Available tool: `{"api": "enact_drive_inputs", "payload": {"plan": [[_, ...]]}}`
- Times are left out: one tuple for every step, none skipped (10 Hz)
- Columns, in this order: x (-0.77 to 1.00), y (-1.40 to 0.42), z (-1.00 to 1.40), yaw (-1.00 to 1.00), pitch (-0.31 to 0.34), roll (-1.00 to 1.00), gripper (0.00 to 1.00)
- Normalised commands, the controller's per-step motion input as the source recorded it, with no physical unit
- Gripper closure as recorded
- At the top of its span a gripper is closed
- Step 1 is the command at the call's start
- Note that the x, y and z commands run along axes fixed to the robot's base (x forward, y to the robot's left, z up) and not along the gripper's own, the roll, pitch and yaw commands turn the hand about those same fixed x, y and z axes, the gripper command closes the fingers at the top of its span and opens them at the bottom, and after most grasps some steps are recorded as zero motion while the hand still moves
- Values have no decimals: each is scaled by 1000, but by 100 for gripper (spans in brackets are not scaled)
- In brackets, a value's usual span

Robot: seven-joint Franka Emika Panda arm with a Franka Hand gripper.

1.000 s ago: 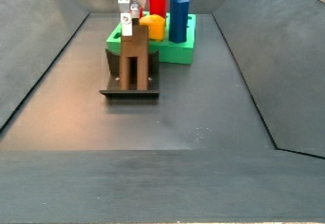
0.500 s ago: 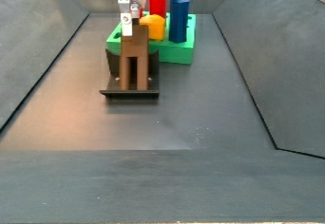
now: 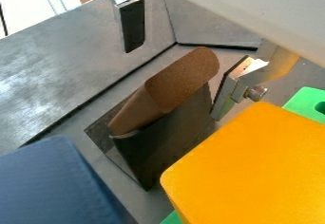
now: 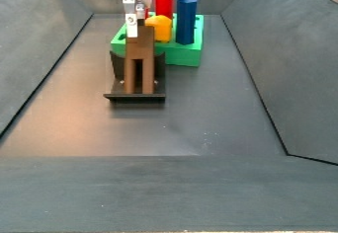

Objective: Pick up the square-circle object. Move up. Place the square-circle object on the fixture. Regrasp the square-circle object. Move to above the board. Insert the square-circle object.
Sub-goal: Regrasp the square-circle object.

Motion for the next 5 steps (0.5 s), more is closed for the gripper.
{"api": "enact_drive_inputs", "payload": {"plan": [[90, -13, -2, 67, 209, -35, 0], [90, -13, -2, 67, 209, -35, 0], [90, -13, -2, 66, 209, -34, 0], [90, -13, -2, 66, 209, -34, 0], [90, -12, -2, 66, 209, -34, 0]]}}
